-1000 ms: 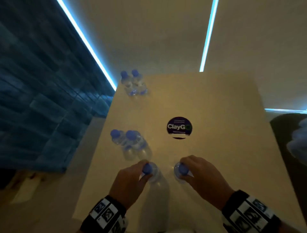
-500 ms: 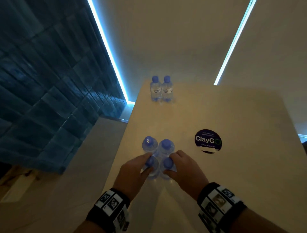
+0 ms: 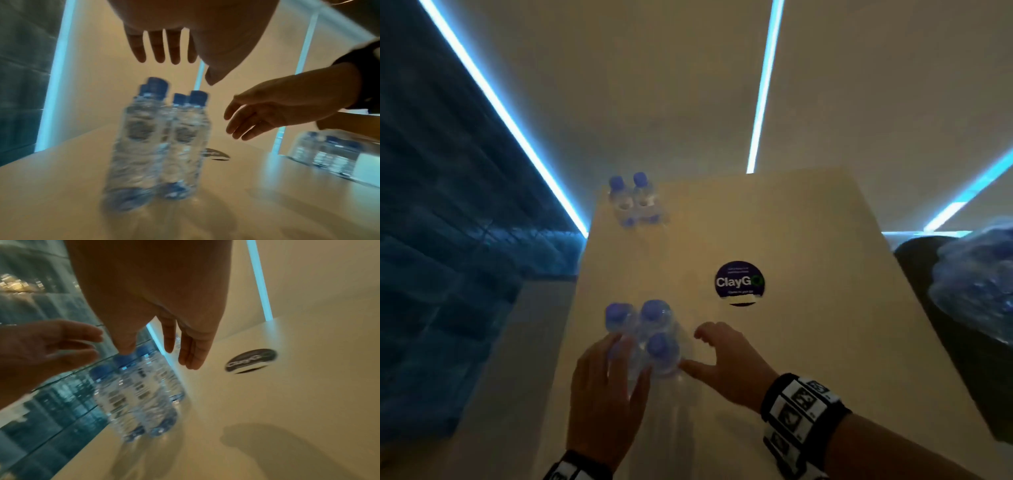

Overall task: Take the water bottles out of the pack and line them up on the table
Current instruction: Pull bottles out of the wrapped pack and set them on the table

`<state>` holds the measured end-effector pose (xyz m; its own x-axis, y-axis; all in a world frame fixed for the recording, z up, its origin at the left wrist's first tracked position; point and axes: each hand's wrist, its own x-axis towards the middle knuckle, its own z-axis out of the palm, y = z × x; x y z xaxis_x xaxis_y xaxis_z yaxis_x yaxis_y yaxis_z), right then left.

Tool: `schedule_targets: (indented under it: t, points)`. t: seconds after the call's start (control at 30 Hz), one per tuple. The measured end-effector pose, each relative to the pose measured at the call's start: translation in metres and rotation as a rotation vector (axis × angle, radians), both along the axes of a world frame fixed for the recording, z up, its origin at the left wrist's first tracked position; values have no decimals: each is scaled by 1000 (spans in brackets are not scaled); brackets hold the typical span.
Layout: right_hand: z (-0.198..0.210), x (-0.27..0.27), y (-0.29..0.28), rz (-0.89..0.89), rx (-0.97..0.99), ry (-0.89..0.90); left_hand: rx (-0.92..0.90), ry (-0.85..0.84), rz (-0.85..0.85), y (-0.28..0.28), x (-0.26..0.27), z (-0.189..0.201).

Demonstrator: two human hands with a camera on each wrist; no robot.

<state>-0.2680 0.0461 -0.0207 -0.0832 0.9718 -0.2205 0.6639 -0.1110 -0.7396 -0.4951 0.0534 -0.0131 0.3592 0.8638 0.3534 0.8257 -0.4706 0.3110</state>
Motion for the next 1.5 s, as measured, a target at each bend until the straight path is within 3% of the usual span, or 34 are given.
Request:
schedule_targets:
  t: [0.1,0.23,0.3,0.4,0.6,0.7,0.77,0.9,1.0,1.13,1.3,1.4,1.5]
  points:
    - [-15,73,-41,-91,-66,-82,93,-30,-296,-19,64,14]
    - [-19,205,-100,-515,-182,-86,-79,-78,-719,-28,185,10]
    - [-12,268,-124,-750,-227,-99,-199,-17,-849,-32,248,7]
    - [-1,354,-155,-943,-201,-152,-294,172,-1002,-41,350,4]
    - [-15,479,-179,-969,-52,-277,-263,379,-1103,-69,537,12]
    - [-25,517,-181,-1041,19,-111,-301,349,-1063,-78,613,15]
    - [-27,530,-185,-1108,7,-31,-441,278,-925,-86,654,15]
    - [-26,544,-189,-1250,59,186,-602,189,-646,-102,694,-2]
    - [-20,542,-187,-1306,69,150,-593,193,-573,-108,703,-6]
    - [-32,547,-195,-1376,119,72,-578,1,-388,-108,718,-3]
    - [-36,561,-184,-1256,165,66,-538,-37,-491,-95,728,4]
    - [-33,574,-188,-1248,181,-25,-551,-93,-517,-89,735,0]
    - [-31,574,-190,-1103,162,-142,-578,42,-611,-82,723,-5]
